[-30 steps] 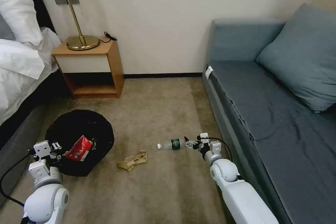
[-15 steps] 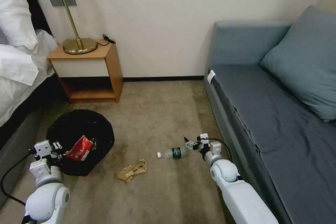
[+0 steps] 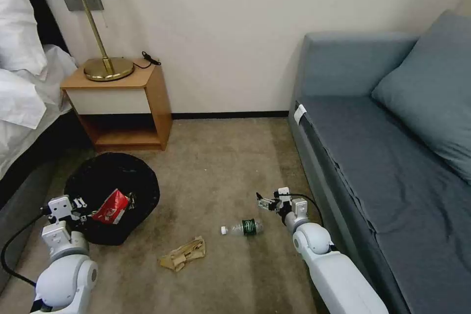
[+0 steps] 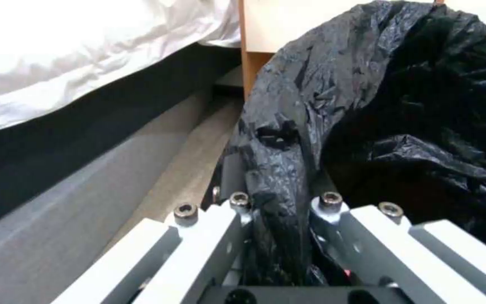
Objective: Pick up the trash bin, then pick up the garbage on the floor and place it into the trash bin.
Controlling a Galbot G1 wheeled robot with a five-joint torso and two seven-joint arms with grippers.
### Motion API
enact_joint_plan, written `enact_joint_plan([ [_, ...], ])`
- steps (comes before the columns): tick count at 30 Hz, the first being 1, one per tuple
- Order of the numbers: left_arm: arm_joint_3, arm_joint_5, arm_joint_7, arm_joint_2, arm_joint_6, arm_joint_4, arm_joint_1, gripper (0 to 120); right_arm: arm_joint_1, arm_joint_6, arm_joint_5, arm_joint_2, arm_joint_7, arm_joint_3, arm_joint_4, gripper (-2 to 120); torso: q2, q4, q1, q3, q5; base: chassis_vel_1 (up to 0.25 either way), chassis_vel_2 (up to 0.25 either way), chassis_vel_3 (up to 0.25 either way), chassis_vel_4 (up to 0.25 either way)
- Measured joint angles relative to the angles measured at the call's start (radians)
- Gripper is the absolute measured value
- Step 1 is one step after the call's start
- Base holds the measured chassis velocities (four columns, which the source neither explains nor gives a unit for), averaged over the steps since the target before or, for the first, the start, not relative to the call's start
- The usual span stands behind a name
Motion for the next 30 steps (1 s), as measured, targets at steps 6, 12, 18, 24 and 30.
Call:
enact_joint_plan([
  [6,0.003,0.008,0.008,-0.003,0.003,0.001,-0.005,4,0.024,0.001,0.004,-0.007,-0.005,-0.025,-0.019,100,0.000,-0.0001,0.000,0.000,0.0000,-0.046,0.028,0.032,-0.015],
  [12,0.003,0.014,0.010,-0.004,-0.001,0.005,0.003,4,0.069,0.001,0.011,-0.010,-0.005,-0.061,-0.054,100,0.000,0.0000,0.000,0.000,0.0000,0.000,0.000,0.000,0.000],
  [18,0.002,0.010,0.002,-0.003,-0.005,0.004,0.013,4,0.176,-0.008,0.042,-0.018,-0.006,-0.144,-0.102,100,0.000,0.0000,0.000,0.000,-0.0001,0.000,0.000,0.000,0.000],
  [24,-0.001,0.001,-0.008,-0.009,-0.003,-0.008,0.015,4,0.273,-0.007,0.075,-0.018,-0.026,-0.233,-0.145,100,0.000,0.0000,0.000,0.000,-0.0001,0.000,0.000,0.000,0.000],
  [30,-0.005,0.000,-0.001,-0.010,-0.003,-0.015,0.020,4,0.346,-0.007,0.102,0.002,-0.039,-0.334,-0.171,100,0.000,0.0001,0.000,0.000,0.0000,0.000,0.000,0.000,0.000],
])
